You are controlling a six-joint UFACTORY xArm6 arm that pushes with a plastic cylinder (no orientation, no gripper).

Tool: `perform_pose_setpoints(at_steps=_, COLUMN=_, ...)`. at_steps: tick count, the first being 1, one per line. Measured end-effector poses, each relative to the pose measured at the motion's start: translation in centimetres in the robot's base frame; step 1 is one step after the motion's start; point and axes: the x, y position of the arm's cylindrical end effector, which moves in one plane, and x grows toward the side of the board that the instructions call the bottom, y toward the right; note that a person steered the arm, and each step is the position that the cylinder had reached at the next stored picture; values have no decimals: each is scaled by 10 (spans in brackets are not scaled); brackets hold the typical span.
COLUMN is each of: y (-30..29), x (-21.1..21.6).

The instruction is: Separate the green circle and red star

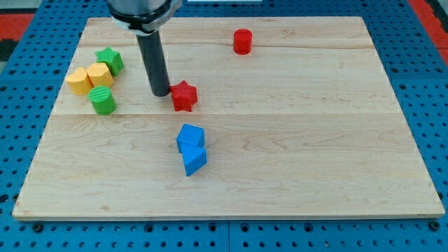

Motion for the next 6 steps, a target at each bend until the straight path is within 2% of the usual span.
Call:
perform_pose_setpoints(at_steps=3, y=22, x=0)
perform_pose_setpoints(at_steps=4, y=30, x=-20)
perform_pose_setpoints(at_steps=5, y=11, x=-65)
perform_pose_setpoints(at_steps=6, y=-39, x=-104)
